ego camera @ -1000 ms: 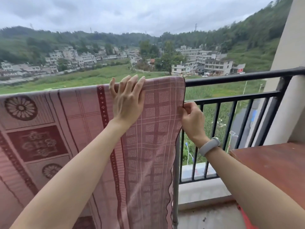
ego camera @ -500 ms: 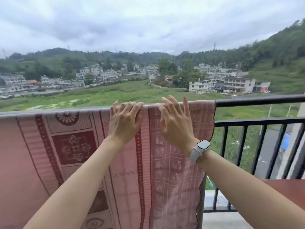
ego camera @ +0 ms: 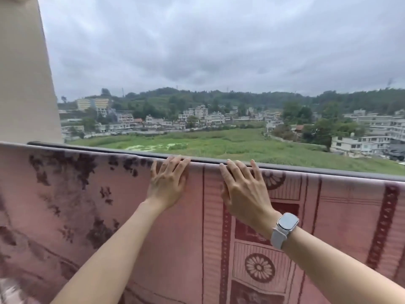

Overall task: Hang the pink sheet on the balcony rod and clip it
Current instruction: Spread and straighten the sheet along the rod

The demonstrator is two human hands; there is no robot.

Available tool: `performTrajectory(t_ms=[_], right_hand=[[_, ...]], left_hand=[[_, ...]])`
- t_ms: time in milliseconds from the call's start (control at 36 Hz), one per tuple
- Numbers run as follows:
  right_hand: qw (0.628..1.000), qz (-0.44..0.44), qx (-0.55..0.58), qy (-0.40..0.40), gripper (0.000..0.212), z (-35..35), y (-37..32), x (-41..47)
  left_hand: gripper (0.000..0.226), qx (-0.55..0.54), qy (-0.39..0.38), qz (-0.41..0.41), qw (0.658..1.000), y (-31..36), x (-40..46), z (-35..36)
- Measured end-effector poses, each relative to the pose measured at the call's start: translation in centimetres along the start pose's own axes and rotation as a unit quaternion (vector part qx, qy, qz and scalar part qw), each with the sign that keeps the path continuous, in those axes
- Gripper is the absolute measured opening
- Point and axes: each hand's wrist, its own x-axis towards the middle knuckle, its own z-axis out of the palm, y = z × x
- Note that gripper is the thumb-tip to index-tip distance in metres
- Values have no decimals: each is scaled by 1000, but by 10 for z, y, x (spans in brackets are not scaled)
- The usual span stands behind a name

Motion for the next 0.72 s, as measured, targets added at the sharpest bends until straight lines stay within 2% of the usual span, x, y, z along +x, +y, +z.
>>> performTrajectory(t_ms=[194, 333, 444, 722], right_hand=[[999, -3, 40, -16, 57, 63, -148, 78], [993, -57, 103, -9, 56, 106, -260, 129], [977, -125, 175, -3, 46, 145, -360, 157], [921, -235, 303, -68, 37, 266, -595, 217]], left_hand=[[59, 64, -85, -74, 992, -176, -29, -38], [55, 61, -59, -150, 985, -285, -75, -72], [50, 84, -31, -210, 974, -370, -125, -90], [43, 111, -3, -348, 931, -576, -225, -114]])
